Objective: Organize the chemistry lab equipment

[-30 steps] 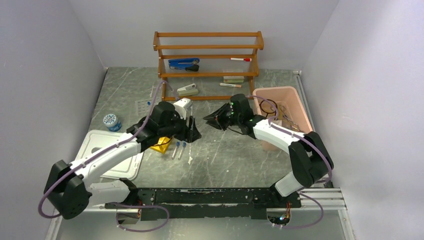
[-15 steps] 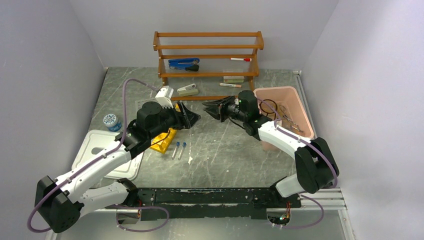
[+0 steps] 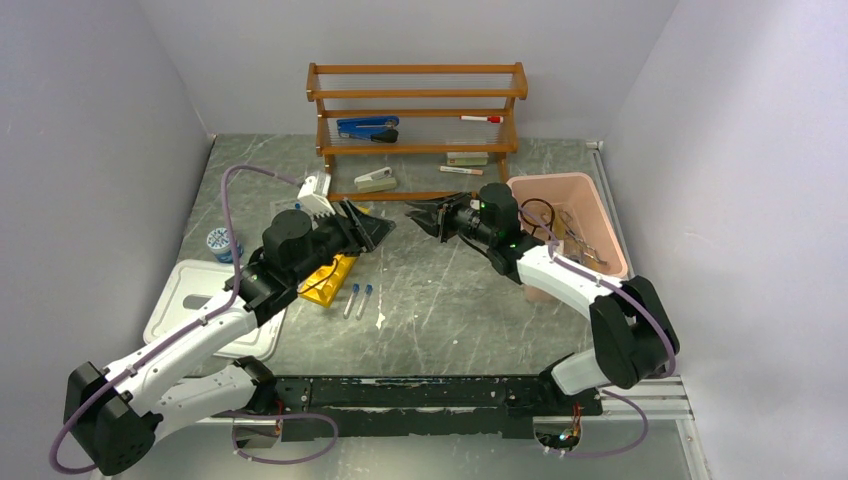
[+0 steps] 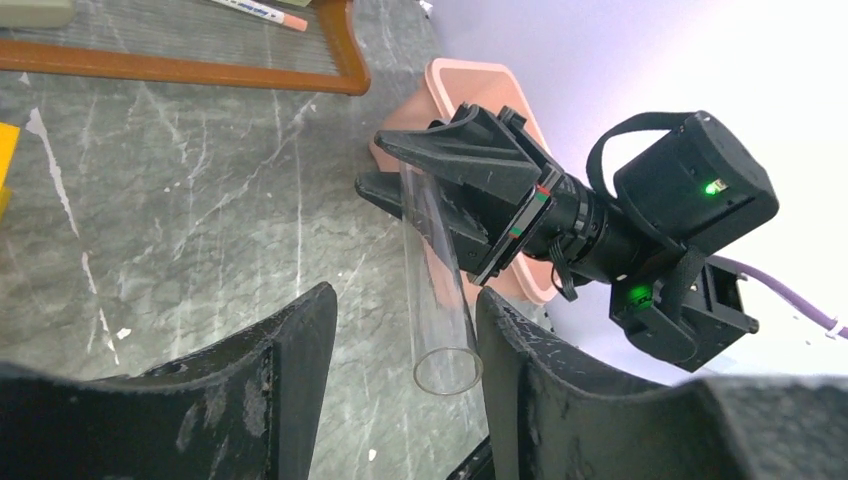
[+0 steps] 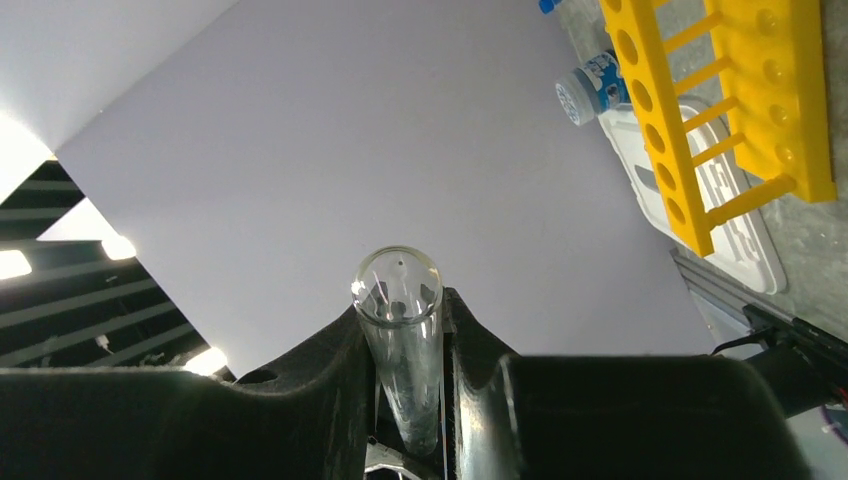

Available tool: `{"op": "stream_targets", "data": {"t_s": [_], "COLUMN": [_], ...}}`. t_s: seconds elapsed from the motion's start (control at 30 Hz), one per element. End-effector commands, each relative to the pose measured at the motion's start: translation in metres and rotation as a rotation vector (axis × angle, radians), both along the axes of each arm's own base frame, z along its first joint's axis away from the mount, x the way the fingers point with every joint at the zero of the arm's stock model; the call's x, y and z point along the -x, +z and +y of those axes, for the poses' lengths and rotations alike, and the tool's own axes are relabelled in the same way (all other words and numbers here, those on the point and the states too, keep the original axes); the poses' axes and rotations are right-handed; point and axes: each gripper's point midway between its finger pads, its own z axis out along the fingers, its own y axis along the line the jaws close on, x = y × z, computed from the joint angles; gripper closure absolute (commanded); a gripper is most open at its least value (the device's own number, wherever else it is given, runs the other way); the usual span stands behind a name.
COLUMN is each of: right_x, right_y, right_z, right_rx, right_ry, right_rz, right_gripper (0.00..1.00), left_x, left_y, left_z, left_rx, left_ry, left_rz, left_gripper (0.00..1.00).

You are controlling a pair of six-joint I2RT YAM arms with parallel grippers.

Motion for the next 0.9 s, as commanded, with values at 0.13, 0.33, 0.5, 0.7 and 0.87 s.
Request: {"op": "stream_targets", "data": {"t_s": [0.13,0.33,0.5,0.7,0.87], "right_x": [0.006,0.006,0.005,0.004,0.005], "right_y": [0.008,-0.001,-0.004,-0.005,-0.018], "right_z": [0.000,0.002,0.005,0.007,0.003], "right_rx": [-0.020,0.018,0.029,0.046,0.205], "right_ry": [-0.013,-0.015,-0.012,-0.004,0.018], "right_rz": [0.006,0.019,0.016,0.005,-0.048], "right_gripper": [0.86,0.87,0.87,0.74,0.36], "left_x": [-0.007,-0.008,-0.007,-0.009,-0.016], "left_y": [0.022,0.025,0.022,0.020,0.004], "left_z": [-0.001,0.000,-0.001,0.003,0.017], "left_rx": [0.075,0.064,0.045,0.005,-0.166], "left_ry": [0.024,0.024,0.015,0.028,0.079], "left_rz": [-0.062,-0.076,-0.080,-0.081,-0.033], "left_gripper": [0.51,0.65,0.81,0.95,0.95]}}
